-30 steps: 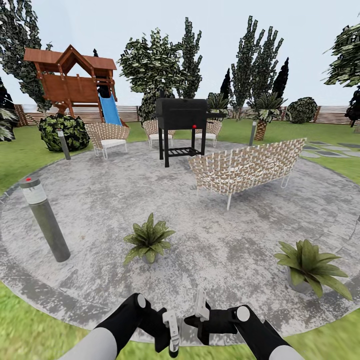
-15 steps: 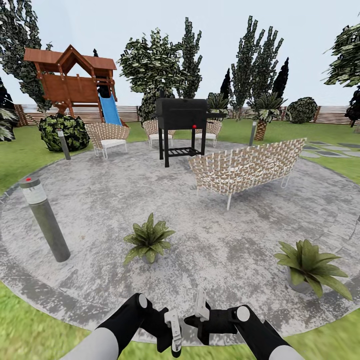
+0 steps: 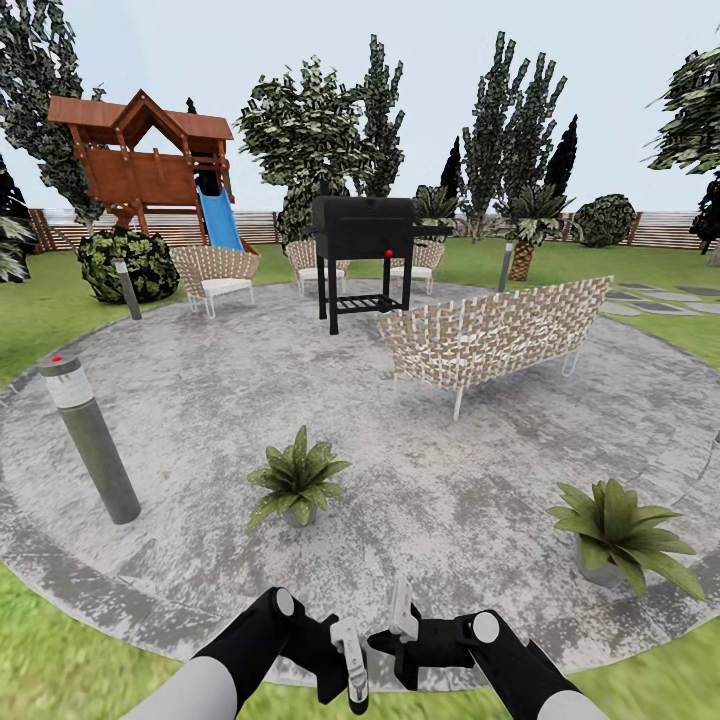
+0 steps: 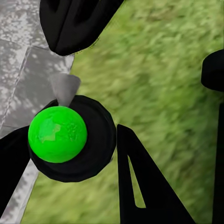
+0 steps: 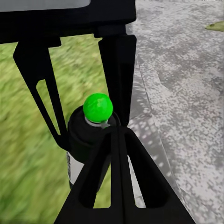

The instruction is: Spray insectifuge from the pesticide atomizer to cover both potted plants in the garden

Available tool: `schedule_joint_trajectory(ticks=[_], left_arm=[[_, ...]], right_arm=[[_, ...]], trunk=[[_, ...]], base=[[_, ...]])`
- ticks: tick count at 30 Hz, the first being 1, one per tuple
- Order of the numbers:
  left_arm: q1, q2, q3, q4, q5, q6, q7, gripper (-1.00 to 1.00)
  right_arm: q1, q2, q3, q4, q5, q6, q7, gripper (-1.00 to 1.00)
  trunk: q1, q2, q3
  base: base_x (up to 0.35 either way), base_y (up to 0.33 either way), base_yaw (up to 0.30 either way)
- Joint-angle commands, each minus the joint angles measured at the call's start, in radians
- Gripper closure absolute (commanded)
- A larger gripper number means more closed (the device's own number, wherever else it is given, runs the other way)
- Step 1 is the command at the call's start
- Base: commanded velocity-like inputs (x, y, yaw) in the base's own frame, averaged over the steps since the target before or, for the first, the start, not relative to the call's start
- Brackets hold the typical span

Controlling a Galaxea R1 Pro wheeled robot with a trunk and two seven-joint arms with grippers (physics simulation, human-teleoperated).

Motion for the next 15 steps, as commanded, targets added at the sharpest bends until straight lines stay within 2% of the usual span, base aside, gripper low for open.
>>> schedule_joint_trajectory(ticks=[1, 7, 10, 15], left_arm=[[0.000, 0.000, 0.000, -0.002, -0.003, 0.001, -0.003, 1.00], [0.000, 0.000, 0.000, -0.002, -0.001, 0.000, -0.003, 1.00], [0.000, 0.000, -0.001, -0.003, 0.024, -0.001, -0.004, 1.00], [0.000, 0.000, 0.000, -0.003, 0.031, -0.002, -0.004, 1.00]], right_arm=[[0.000, 0.000, -0.001, -0.001, 0.009, -0.005, 0.000, 1.00], [0.000, 0.012, -0.001, 0.000, 0.010, -0.005, 0.000, 1.00], [0.000, 0.012, -0.001, 0.000, 0.010, -0.005, 0.000, 1.00], [0.000, 0.012, -0.001, 0.002, 0.010, -0.005, 0.000, 1.00]], trunk=[[0.000, 0.000, -0.001], [0.000, 0.000, -0.001], [0.000, 0.000, -0.001], [0.000, 0.000, -0.001]], base=[[0.000, 0.000, 0.000], [0.000, 0.000, 0.000], [0.000, 0.000, 0.000], [0.000, 0.000, 0.000]])
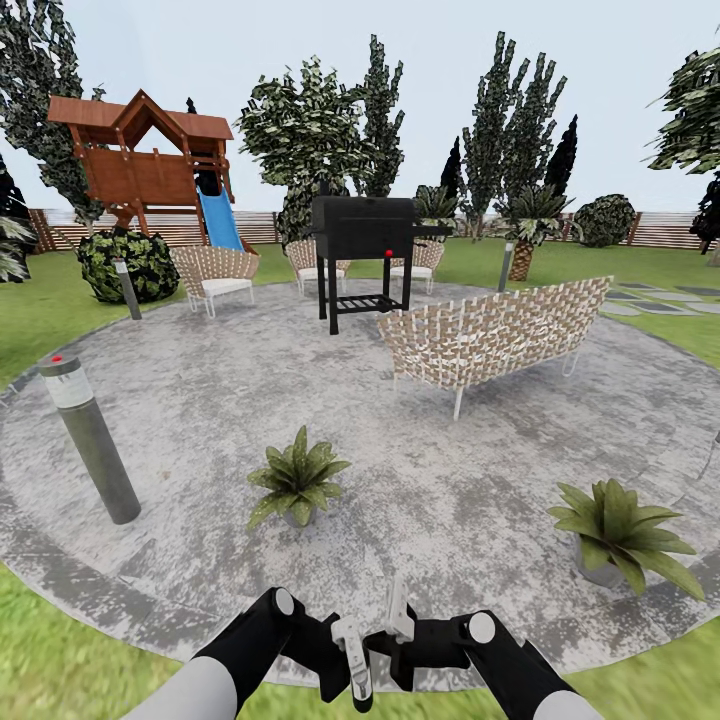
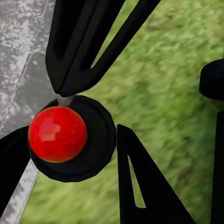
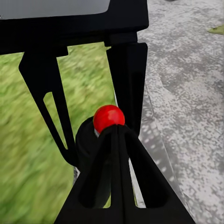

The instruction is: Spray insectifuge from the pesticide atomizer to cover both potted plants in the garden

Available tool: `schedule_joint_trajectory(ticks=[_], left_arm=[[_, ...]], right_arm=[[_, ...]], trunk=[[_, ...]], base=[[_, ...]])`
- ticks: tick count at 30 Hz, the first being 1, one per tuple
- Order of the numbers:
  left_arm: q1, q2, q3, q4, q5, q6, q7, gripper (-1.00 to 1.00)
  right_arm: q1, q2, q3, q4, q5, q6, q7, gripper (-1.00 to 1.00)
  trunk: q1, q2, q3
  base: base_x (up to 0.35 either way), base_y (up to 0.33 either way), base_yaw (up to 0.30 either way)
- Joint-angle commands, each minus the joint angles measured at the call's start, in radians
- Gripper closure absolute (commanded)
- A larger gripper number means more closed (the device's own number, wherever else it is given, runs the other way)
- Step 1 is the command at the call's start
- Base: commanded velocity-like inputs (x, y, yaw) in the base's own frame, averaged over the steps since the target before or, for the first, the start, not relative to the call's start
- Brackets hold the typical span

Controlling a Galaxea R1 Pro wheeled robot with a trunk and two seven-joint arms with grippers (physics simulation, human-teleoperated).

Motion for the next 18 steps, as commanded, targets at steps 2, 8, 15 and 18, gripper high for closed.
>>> schedule_joint_trajectory(ticks=[2, 8, 15, 18], left_arm=[[0.000, 0.000, -0.001, -0.002, -0.004, 0.001, -0.003, 1.00], [0.002, 0.000, 0.000, -0.002, -0.006, 0.001, -0.003, 1.00], [0.009, 0.096, -0.009, -0.001, -0.019, -0.001, -0.006, 1.00], [0.009, 0.150, -0.009, -0.001, -0.020, -0.001, -0.006, 1.00]], right_arm=[[-0.001, 0.000, -0.001, -0.001, 0.008, -0.005, 0.000, 1.00], [-0.001, 0.000, -0.001, -0.001, 0.008, -0.005, 0.000, 1.00], [-0.001, 0.000, -0.001, 0.000, 0.011, -0.005, 0.000, 1.00], [-0.001, -0.001, -0.002, 0.001, 0.011, -0.005, 0.000, 1.00]], trunk=[[0.000, 0.000, -0.001], [0.000, 0.000, -0.001], [0.000, 0.000, -0.001], [0.000, 0.000, -0.001]], base=[[0.000, 0.000, 0.000], [0.000, 0.000, 0.000], [0.000, 0.000, 0.000], [0.000, 0.000, 0.000]])
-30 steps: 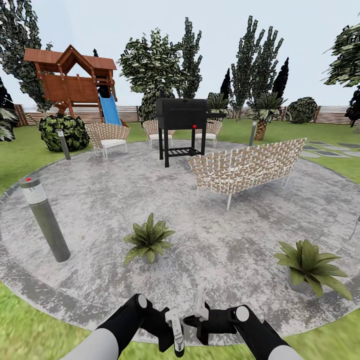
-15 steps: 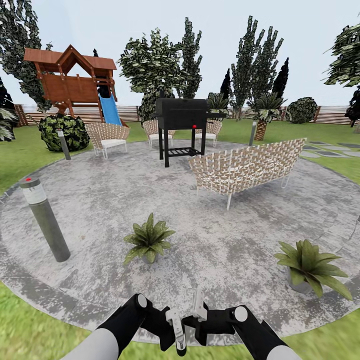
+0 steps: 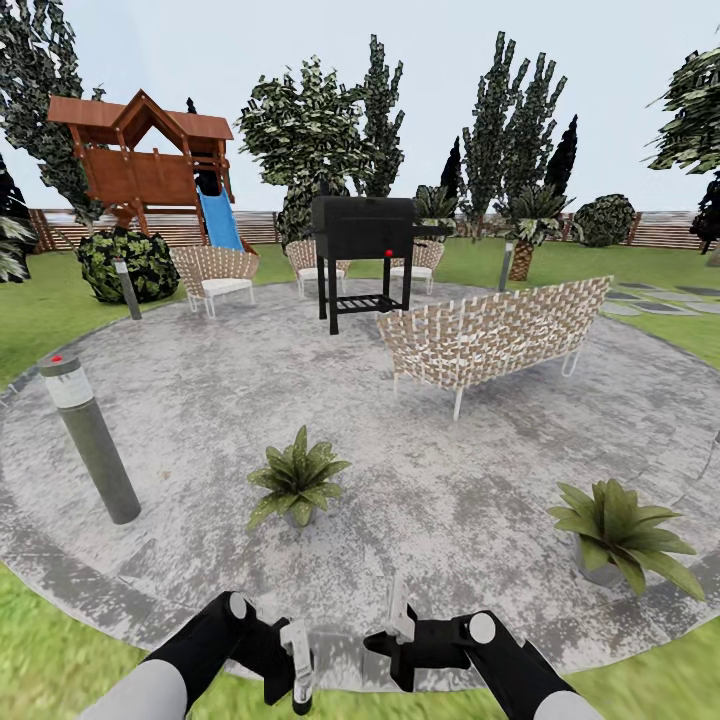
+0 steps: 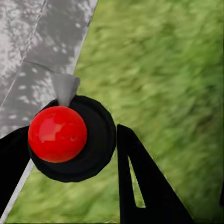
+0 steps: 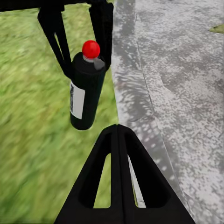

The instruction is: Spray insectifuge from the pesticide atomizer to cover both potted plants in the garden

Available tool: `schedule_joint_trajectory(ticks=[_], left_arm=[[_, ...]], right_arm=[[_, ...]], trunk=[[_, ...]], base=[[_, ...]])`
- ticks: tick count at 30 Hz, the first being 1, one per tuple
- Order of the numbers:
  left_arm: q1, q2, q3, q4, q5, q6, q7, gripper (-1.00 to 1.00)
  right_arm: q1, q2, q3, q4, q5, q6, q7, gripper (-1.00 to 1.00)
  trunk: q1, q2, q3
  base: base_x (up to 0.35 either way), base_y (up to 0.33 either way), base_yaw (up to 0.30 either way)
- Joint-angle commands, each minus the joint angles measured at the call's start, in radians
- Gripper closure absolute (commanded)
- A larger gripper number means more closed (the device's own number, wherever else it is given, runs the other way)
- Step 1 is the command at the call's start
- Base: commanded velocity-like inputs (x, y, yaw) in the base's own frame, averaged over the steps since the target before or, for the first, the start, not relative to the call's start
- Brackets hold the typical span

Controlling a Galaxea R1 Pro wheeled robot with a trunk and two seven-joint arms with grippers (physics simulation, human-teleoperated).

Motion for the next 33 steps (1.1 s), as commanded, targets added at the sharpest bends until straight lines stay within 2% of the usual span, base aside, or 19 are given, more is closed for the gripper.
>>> schedule_joint_trajectory(ticks=[1, 3, 4, 9, 11, 13, 14, 16, 17, 18, 19, 20, 21, 24, 25, 26, 29, 31, 33], left_arm=[[0.000, 0.017, 0.000, -0.002, -0.002, 0.001, -0.003, 1.00], [0.000, 0.051, 0.000, -0.003, -0.001, 0.000, -0.003, 1.00], [0.000, 0.067, 0.001, -0.003, 0.000, 0.000, -0.003, 1.00], [0.001, 0.165, 0.016, 0.000, 0.015, -0.003, 0.002, 1.00], [0.004, 0.188, 0.050, 0.016, 0.046, -0.010, 0.028, 1.00], [0.006, 0.196, 0.090, 0.052, 0.089, -0.033, 0.090, 1.00], [0.006, 0.198, 0.107, 0.084, 0.111, -0.058, 0.146, 1.00], [0.007, 0.199, 0.136, 0.137, 0.159, -0.095, 0.246, 1.00], [0.007, 0.199, 0.155, 0.171, 0.203, -0.115, 0.304, 1.00], [0.007, 0.198, 0.166, 0.194, 0.237, -0.130, 0.340, 1.00], [0.008, 0.198, 0.177, 0.231, 0.291, -0.159, 0.388, 1.00], [0.012, 0.197, 0.181, 0.253, 0.326, -0.183, 0.419, 1.00], [0.025, 0.196, 0.184, 0.276, 0.376, -0.221, 0.468, 1.00], [0.070, 0.193, 0.188, 0.296, 0.488, -0.295, 0.595, 1.00], [0.086, 0.191, 0.188, 0.298, 0.518, -0.310, 0.630, 1.00], [0.108, 0.190, 0.189, 0.299, 0.559, -0.334, 0.677, 1.00], [0.136, 0.189, 0.189, 0.301, 0.626, -0.365, 0.733, 1.00], [0.145, 0.191, 0.190, 0.301, 0.656, -0.371, 0.743, 1.00], [0.164, 0.196, 0.191, 0.297, 0.691, -0.374, 0.749, 1.00]], right_arm=[[0.000, 0.000, -0.001, 0.000, 0.008, -0.005, 0.000, 1.00], [0.000, -0.001, -0.002, 0.004, 0.008, -0.006, -0.001, 1.00], [0.000, -0.004, -0.002, 0.006, 0.008, -0.006, -0.003, -1.00], [0.000, -0.021, -0.010, 0.017, 0.008, -0.007, -0.012, -1.00], [0.001, -0.037, -0.011, 0.053, 0.006, -0.009, -0.054, -1.00], [0.001, -0.055, -0.012, 0.102, 0.003, -0.008, -0.162, -1.00], [0.001, -0.065, -0.012, 0.142, 0.001, -0.009, -0.254, -1.00], [0.002, -0.072, -0.025, 0.222, -0.006, -0.011, -0.413, -1.00], [0.003, -0.074, -0.056, 0.273, -0.029, -0.020, -0.512, -1.00], [0.005, -0.075, -0.083, 0.305, -0.053, -0.035, -0.570, -1.00], [0.007, -0.075, -0.118, 0.343, -0.093, -0.076, -0.637, -1.00], [0.007, -0.076, -0.135, 0.361, -0.119, -0.112, -0.669, -1.00], [0.010, -0.078, -0.149, 0.377, -0.153, -0.170, -0.701, -1.00], [0.050, -0.079, -0.161, 0.390, -0.216, -0.261, -0.793, -1.00], [0.068, -0.079, -0.162, 0.391, -0.229, -0.277, -0.834, -1.00], [0.092, -0.078, -0.163, 0.392, -0.242, -0.306, -0.908, -1.00], [0.115, -0.074, -0.164, 0.393, -0.252, -0.351, -1.060, -1.00], [0.119, -0.071, -0.164, 0.395, -0.253, -0.360, -1.105, -1.00], [0.120, -0.069, -0.163, 0.413, -0.253, -0.362, -1.122, -1.00]], trunk=[[0.000, 0.000, -0.001], [0.000, 0.000, -0.001], [0.000, 0.000, -0.001], [0.000, 0.000, -0.001], [0.000, 0.000, -0.001], [0.000, 0.000, -0.001], [0.000, 0.000, -0.001], [0.000, 0.000, -0.001], [0.000, 0.000, -0.001], [0.000, 0.000, -0.001], [0.000, 0.000, -0.001], [0.000, 0.000, -0.001], [0.000, 0.000, -0.001], [0.000, 0.000, -0.001], [0.000, 0.000, -0.001], [0.000, 0.000, -0.001], [0.000, 0.000, -0.001], [0.000, 0.000, -0.001], [0.000, 0.000, -0.001]], base=[[0.000, 0.000, 0.000], [0.000, 0.000, 0.000], [0.000, 0.000, 0.000], [0.000, 0.000, 0.000], [0.000, 0.000, 0.000], [0.000, 0.000, 0.000], [0.000, 0.000, 0.000], [0.000, 0.000, 0.000], [0.000, 0.000, 0.000], [0.000, 0.000, 0.000], [0.000, 0.000, 0.000], [0.000, 0.000, 0.000], [0.000, 0.000, 0.000], [0.000, 0.000, 0.000], [0.000, 0.000, 0.000], [0.000, 0.000, 0.000], [0.000, 0.000, 0.000], [0.000, 0.000, 0.000], [0.039, 0.000, 0.000]])
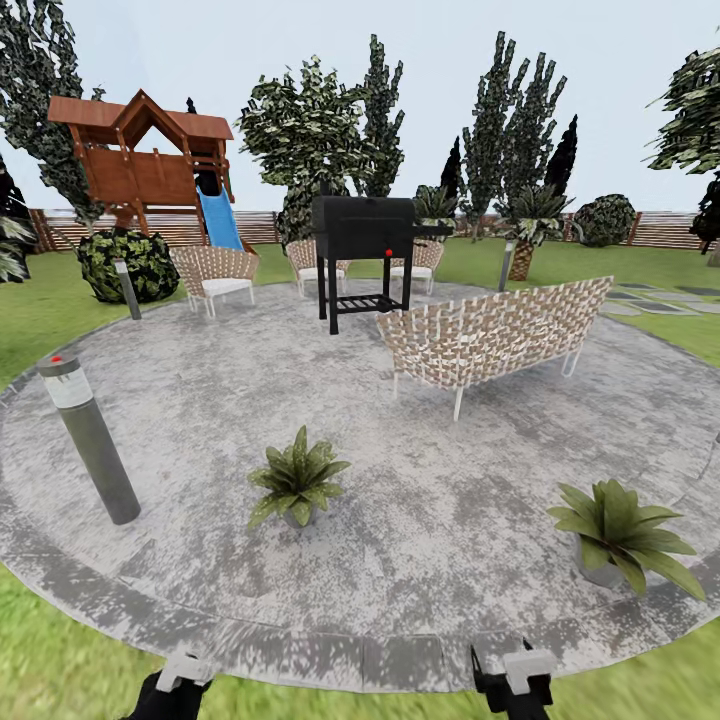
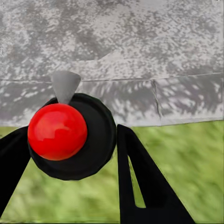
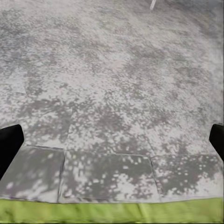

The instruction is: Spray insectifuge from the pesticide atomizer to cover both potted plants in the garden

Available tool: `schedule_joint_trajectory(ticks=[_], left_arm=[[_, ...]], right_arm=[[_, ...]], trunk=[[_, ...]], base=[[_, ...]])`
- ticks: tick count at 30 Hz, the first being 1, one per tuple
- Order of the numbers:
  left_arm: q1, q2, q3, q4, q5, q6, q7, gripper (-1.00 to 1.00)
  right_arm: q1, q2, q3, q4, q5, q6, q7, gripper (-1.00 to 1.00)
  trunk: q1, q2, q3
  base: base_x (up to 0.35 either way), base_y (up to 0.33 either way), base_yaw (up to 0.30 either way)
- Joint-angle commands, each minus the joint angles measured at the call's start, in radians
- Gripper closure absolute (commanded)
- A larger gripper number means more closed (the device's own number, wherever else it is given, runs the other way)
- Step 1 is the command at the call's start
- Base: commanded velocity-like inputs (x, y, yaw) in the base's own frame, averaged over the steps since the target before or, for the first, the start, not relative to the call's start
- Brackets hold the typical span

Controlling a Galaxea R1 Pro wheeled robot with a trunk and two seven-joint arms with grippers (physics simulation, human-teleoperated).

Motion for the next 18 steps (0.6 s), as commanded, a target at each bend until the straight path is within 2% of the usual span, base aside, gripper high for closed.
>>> schedule_joint_trajectory(ticks=[1, 5, 12, 18], left_arm=[[0.004, 0.002, 0.009, 0.000, 0.010, -0.004, -0.002, 1.00], [0.009, 0.003, 0.009, 0.001, 0.052, -0.005, -0.001, 1.00], [0.011, 0.004, 0.009, 0.003, 0.058, -0.005, 0.001, 1.00], [0.010, 0.004, 0.012, 0.003, 0.058, -0.006, 0.001, 1.00]], right_arm=[[0.000, 0.001, 0.004, 0.017, 0.008, -0.001, -0.013, -1.00], [0.000, 0.004, 0.004, 0.037, 0.008, -0.001, -0.013, -1.00], [0.006, 0.004, 0.004, 0.071, 0.010, 0.001, -0.013, -1.00], [0.041, 0.003, 0.003, 0.076, 0.010, 0.001, -0.012, -1.00]], trunk=[[0.000, 0.000, -0.001], [0.000, 0.000, -0.001], [0.000, 0.000, -0.001], [0.000, 0.000, -0.001]], base=[[0.165, 0.000, 0.000], [0.268, -0.024, 0.000], [0.272, -0.153, 0.000], [0.051, -0.257, 0.000]])
